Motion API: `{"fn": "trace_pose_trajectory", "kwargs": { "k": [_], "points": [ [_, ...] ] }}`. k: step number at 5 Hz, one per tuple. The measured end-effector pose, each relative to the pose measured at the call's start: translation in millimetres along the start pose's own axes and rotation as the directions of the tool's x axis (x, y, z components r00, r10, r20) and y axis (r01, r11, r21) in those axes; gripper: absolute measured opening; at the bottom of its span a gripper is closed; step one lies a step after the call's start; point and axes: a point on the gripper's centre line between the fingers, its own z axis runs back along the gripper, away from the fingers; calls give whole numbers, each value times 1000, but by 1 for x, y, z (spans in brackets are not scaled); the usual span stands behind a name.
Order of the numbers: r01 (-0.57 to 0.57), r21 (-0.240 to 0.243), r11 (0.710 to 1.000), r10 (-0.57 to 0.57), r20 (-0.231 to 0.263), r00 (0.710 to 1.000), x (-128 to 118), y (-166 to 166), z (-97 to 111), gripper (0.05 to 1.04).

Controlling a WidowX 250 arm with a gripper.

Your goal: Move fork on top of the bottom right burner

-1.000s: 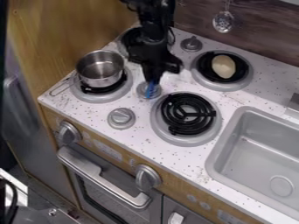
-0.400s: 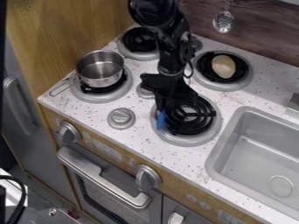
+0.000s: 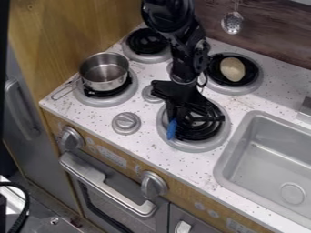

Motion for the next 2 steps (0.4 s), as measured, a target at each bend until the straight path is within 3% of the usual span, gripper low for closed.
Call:
{"fn": "trace_pose_trajectory", "kwargs": {
  "k": [1, 2],
  "points": [
    [-11, -9, 1000, 11, -13, 1000, 0, -5, 1, 318],
    [-23, -3, 1000, 23, -29, 999, 0, -4, 3, 616]
  ]
}}
